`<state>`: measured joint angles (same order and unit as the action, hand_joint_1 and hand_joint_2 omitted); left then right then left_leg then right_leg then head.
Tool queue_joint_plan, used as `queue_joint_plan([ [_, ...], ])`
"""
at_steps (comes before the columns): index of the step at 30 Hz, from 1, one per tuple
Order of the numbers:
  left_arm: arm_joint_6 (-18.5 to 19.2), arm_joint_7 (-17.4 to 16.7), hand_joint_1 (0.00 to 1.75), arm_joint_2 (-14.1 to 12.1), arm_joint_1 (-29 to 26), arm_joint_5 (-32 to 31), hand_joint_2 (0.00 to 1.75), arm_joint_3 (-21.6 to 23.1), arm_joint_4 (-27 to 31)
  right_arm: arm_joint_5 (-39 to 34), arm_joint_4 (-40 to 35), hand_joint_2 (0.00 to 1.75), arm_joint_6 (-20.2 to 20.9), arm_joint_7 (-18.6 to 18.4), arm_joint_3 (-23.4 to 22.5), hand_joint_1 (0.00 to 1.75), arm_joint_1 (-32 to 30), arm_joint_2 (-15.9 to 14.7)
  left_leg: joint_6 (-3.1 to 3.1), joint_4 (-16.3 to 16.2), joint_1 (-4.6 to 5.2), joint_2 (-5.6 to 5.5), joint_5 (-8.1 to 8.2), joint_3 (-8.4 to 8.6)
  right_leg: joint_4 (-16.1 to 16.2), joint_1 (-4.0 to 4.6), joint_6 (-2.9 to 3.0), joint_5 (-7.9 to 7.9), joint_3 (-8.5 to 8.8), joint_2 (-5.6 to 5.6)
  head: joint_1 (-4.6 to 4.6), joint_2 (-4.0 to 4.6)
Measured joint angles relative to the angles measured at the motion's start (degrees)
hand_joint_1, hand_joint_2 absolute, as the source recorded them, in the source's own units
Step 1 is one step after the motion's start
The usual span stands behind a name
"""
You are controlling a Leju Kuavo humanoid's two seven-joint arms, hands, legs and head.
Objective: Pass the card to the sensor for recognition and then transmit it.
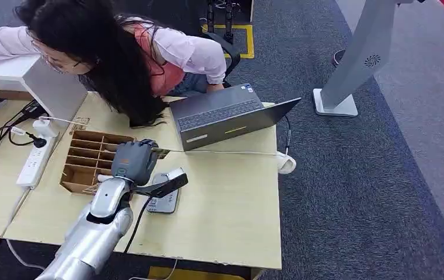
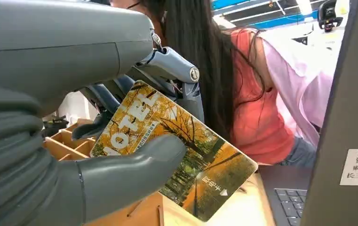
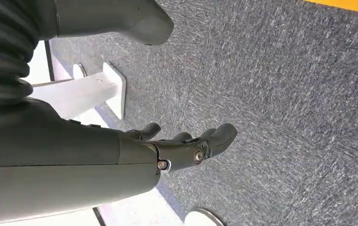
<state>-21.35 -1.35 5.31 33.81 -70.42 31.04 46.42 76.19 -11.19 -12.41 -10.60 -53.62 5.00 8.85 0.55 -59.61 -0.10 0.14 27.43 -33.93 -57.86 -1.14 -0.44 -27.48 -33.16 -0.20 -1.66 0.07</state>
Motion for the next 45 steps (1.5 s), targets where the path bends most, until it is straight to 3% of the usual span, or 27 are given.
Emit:
queue_joint_plan([
  [6, 0.3, -0.2, 1.75, 0.0, 0.0, 0.1, 1.75, 0.0, 0.0, 0.0, 0.0, 1.75, 0.0, 0.0, 0.0, 0.0, 0.0, 0.0, 0.0, 0.0, 0.0, 0.0, 0.0, 0.0, 0.0, 0.0, 0.0, 0.0, 0.0, 0.0, 0.02, 0.0],
  [11, 3.5, -0.7, 1.75, 0.0, 0.0, 0.3, 1.75, 0.6, -0.5, 0.0, 0.0, 1.75, 0.0, 0.0, -0.2, 0.0, 0.0, 0.0, 0.0, 0.0, 0.0, 0.0, 0.0, 0.0, 0.0, 0.0, 0.0, 0.0, 0.0, 0.0, 0.0, 0.0],
  [20, 3.9, -0.7, 1.75, 0.0, 0.0, 0.3, 1.75, 0.7, -0.6, 0.0, 0.0, 1.75, 0.0, 0.1, -0.2, 0.0, 0.0, 0.0, 0.0, 0.0, 0.0, 0.0, 0.0, 0.0, 0.0, 0.0, 0.0, 0.0, 0.0, 0.0, 0.0, 0.0],
  [22, 7.0, -0.7, 1.75, 0.0, 0.0, 0.9, 1.75, 1.0, -1.2, 0.0, 0.0, 1.75, 0.1, 0.2, -0.3, 0.0, 0.0, 0.0, 0.0, 0.0, 0.0, 0.0, 0.0, 0.0, 0.0, 0.0, 0.0, 0.0, 0.0, 0.0, 0.02, 0.0],
  [24, 12.8, -0.5, 1.75, -0.2, 0.0, 3.1, 1.75, 3.4, -2.7, 0.2, 0.0, 1.75, 0.1, 0.7, -0.3, 0.0, 0.0, 0.0, 0.0, 0.0, 0.0, 0.0, 0.0, 0.0, 0.0, 0.0, 0.0, 0.0, 0.0, 0.0, 0.0, 0.0],
  [37, 16.5, 0.5, 1.75, -1.1, 1.7, 5.0, 1.75, 6.1, -4.7, 0.7, 0.0, 1.75, 0.2, 1.0, -0.3, 0.0, 0.0, 0.0, 0.0, 0.0, 0.0, -0.01, 0.0, 0.06, 0.0, 0.0, 0.0, 0.0, 0.09, 0.02, 0.0, 0.0],
  [41, 15.8, 0.6, 1.75, -1.4, 2.0, 5.9, 1.75, 6.7, -5.0, 0.7, 0.0, 1.75, 0.2, 1.0, -0.3, 0.0, 0.0, 0.0, 0.0, 0.0, 0.0, -0.01, -0.01, 0.11, 0.0, 0.0, 0.0, 0.01, 0.13, 0.02, 0.0, 0.0],
  [45, 9.8, -1.1, 1.75, -1.6, 1.9, 6.5, 1.75, 6.7, -4.9, 0.6, 0.0, 1.75, 0.2, 0.9, -0.4, 0.0, -0.1, 0.0, 0.01, 0.0, 0.0, -0.01, -0.01, 0.09, 0.0, 0.0, -0.01, 0.02, 0.11, 0.02, 0.0, 0.0],
])
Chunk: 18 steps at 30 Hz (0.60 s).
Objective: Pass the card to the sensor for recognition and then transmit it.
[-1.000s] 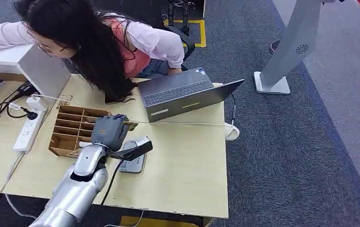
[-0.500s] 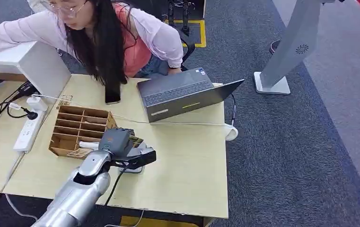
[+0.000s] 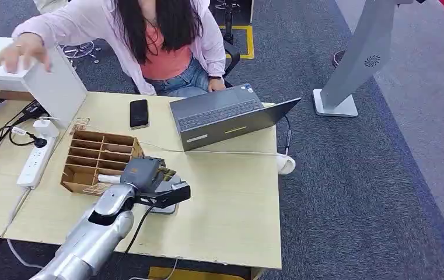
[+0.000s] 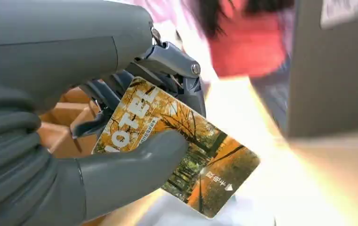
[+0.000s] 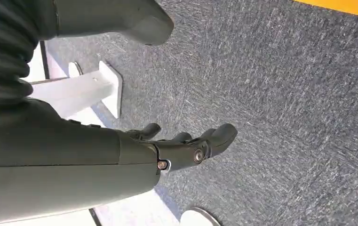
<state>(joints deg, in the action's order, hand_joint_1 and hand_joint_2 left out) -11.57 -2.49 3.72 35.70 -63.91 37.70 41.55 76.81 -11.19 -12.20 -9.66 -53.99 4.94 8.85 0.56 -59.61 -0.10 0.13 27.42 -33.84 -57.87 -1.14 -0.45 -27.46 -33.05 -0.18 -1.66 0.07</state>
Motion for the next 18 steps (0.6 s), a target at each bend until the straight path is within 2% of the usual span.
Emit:
queue_joint_plan([
  [2, -6.3, -1.3, 1.75, -0.5, -0.2, -0.8, 1.75, 0.0, 1.4, 0.2, 0.0, 1.75, -0.1, -0.2, 0.0, 0.0, 0.0, 0.0, 0.0, 0.0, 0.0, -0.01, 0.0, -0.02, 0.0, 0.0, 0.0, 0.01, 0.0, 0.0, 0.0, 0.0],
  [4, -16.0, -1.9, 1.75, -1.5, -0.1, -2.3, 1.75, -0.5, 3.5, 0.9, 0.0, 1.75, -0.2, -0.4, 0.0, 0.0, 0.0, 0.0, 0.0, 0.0, -0.01, 0.0, -0.01, -0.03, 0.0, 0.01, -0.01, 0.01, -0.01, 0.0, 0.0, 0.0],
  [6, -21.5, -1.6, 1.75, -3.0, 0.4, -2.8, 1.75, -1.7, 5.8, 1.6, 0.0, 1.75, -0.2, -0.4, 0.0, 0.0, 0.0, 0.0, 0.0, 0.0, -0.01, 0.0, -0.01, -0.02, 0.0, 0.01, 0.0, 0.0, -0.02, -0.01, 0.0, 0.0],
  [10, -23.1, 1.6, 1.75, -5.4, 2.3, -3.0, 1.75, -6.2, 8.3, 2.3, 0.0, 1.75, -0.2, -0.4, 0.0, 0.0, 0.0, 0.0, -0.01, 0.0, -0.02, 0.01, -0.01, -0.01, 0.0, 0.01, 0.0, 0.0, -0.04, -0.01, 0.04, 0.0],
  [18, -23.6, 2.1, 1.75, -6.9, 3.4, -3.8, 1.75, -10.4, 9.7, 2.7, 0.0, 1.75, -0.1, -0.3, 0.1, 0.0, 0.0, 0.0, -0.02, 0.0, -0.01, -0.01, -0.04, -0.06, 0.0, 0.0, -0.01, 0.01, -0.04, 0.0, 0.02, 0.0],
])
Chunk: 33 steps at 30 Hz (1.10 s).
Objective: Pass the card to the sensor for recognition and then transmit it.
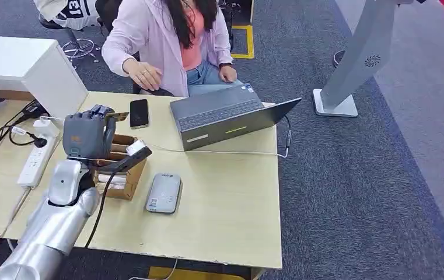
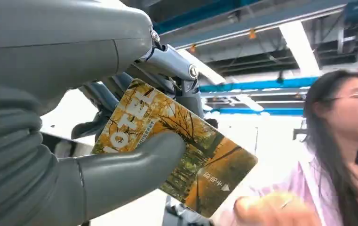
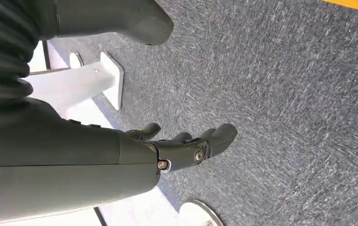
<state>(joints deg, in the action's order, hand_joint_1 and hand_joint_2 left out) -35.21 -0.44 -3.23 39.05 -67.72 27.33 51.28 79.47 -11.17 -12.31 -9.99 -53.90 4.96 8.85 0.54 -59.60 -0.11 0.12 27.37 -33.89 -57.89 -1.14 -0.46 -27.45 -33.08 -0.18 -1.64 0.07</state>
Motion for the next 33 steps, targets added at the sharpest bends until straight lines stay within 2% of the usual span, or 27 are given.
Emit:
queue_joint_plan([
  [6, 1.4, 2.6, 1.75, -1.6, 3.7, 1.0, 1.75, -3.8, -0.3, 0.7, 0.1, 1.75, 0.1, -0.1, 0.1, 0.0, 0.0, 0.0, 0.0, 0.0, 0.0, 0.0, 0.0, 0.01, 0.0, 0.0, 0.0, 0.0, -0.02, 0.0, 0.0, 0.0],
  [23, 1.5, 2.3, 1.75, -2.2, 5.8, 0.0, 1.75, -5.2, -2.8, 0.9, 0.2, 1.75, 0.3, 0.0, 0.2, 0.0, 0.1, 0.0, 0.0, 0.0, 0.0, 0.0, 0.0, 0.0, 0.0, 0.0, 0.0, 0.0, -0.02, -0.01, 0.0, 0.0],
  [24, 1.5, 2.3, 0.0, -2.2, 5.9, 0.0, 1.75, -5.3, -3.0, 0.9, 0.2, 1.75, 0.3, 0.0, 0.2, 0.0, 0.1, 0.0, 0.0, 0.0, 0.0, 0.0, 0.0, 0.0, 0.0, 0.0, 0.0, 0.0, -0.02, -0.01, 0.0, 0.0],
  [33, 0.9, 2.6, 0.0, -1.9, 5.9, 0.0, 1.75, -5.8, -4.1, 1.0, 0.2, 1.75, 0.3, 0.4, 0.3, 0.0, 0.1, 0.0, 0.0, 0.0, 0.0, 0.0, 0.0, -0.01, 0.0, 0.0, 0.0, 0.0, -0.04, -0.01, 0.0, 0.0],
])
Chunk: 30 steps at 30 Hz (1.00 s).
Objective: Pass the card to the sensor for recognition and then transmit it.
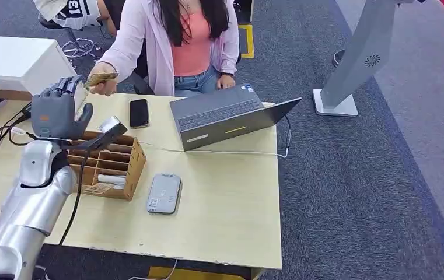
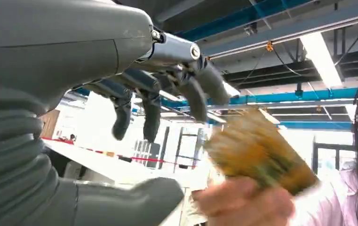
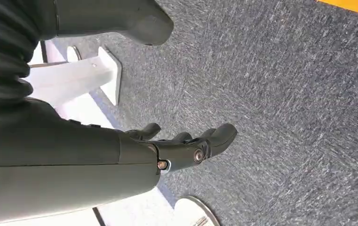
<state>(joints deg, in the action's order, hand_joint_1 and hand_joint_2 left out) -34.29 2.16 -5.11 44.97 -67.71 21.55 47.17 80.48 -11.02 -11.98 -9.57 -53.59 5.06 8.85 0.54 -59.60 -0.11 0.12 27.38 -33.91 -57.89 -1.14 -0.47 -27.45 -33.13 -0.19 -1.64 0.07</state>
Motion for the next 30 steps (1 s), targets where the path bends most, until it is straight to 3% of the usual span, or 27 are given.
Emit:
queue_joint_plan([
  [14, -1.2, 1.6, 0.0, 1.5, -2.0, -0.5, 1.75, 0.0, 0.1, -0.3, 0.0, 1.75, 0.0, 0.0, 0.0, 0.0, 0.0, 0.1, 0.0, 0.0, 0.0, 0.0, 0.0, 0.0, 0.0, 0.0, 0.0, 0.0, 0.0, 0.0, 0.0, 0.0],
  [16, -0.4, 2.1, 0.0, 1.7, -4.1, -0.3, 1.75, 0.0, 1.9, -0.8, 0.0, 1.75, -0.2, 0.0, 0.0, 0.0, 0.0, 0.2, 0.0, 0.0, 0.0, 0.01, 0.0, 0.0, 0.0, 0.0, 0.0, 0.0, 0.0, -0.01, 0.0, 0.0],
  [22, 7.7, 0.9, 0.0, 1.7, -13.5, 2.3, 1.75, 0.5, 11.1, -3.1, 0.0, 1.75, -0.6, -0.3, -1.2, 0.0, -0.1, 0.2, 0.02, 0.0, 0.01, 0.05, 0.05, 0.0, 0.0, -0.01, -0.01, -0.02, -0.02, -0.05, 0.0, 0.0],
  [30, 9.8, -1.2, 0.0, -0.5, -26.4, 2.3, 1.75, 4.0, 23.1, -4.5, 0.0, 1.75, -1.2, -0.3, -3.0, 0.0, -0.1, 0.2, 0.02, 0.0, 0.0, 0.06, 0.06, -0.03, 0.0, 0.0, -0.01, -0.04, -0.05, -0.03, 0.0, 0.0],
])
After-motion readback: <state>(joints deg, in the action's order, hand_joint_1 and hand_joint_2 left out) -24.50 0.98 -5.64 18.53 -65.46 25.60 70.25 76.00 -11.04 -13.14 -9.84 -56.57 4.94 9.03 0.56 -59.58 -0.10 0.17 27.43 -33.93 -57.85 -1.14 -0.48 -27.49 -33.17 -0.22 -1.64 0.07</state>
